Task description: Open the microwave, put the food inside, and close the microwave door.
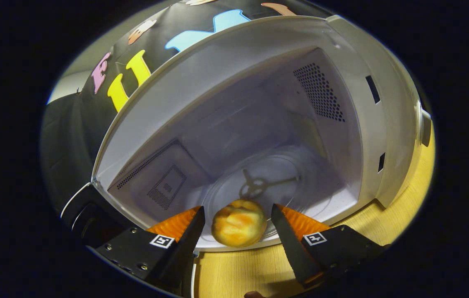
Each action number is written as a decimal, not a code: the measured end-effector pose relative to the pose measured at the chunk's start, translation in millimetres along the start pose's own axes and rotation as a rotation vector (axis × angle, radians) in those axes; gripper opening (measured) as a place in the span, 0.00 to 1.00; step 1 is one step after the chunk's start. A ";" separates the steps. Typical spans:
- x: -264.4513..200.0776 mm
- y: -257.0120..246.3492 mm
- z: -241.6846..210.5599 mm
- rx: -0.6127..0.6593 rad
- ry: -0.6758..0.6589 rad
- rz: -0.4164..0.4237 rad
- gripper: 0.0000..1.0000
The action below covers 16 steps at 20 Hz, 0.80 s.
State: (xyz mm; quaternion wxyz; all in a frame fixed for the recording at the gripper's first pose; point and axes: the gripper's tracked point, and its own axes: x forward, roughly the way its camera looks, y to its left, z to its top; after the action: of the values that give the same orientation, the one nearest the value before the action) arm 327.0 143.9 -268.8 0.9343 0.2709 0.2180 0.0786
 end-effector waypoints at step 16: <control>-152.3 75.7 47.9 -0.265 -0.149 0.118 0.97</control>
State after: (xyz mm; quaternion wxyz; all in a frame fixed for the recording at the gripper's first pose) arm 210.4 144.6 -136.0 0.9691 0.1630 0.1194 0.1412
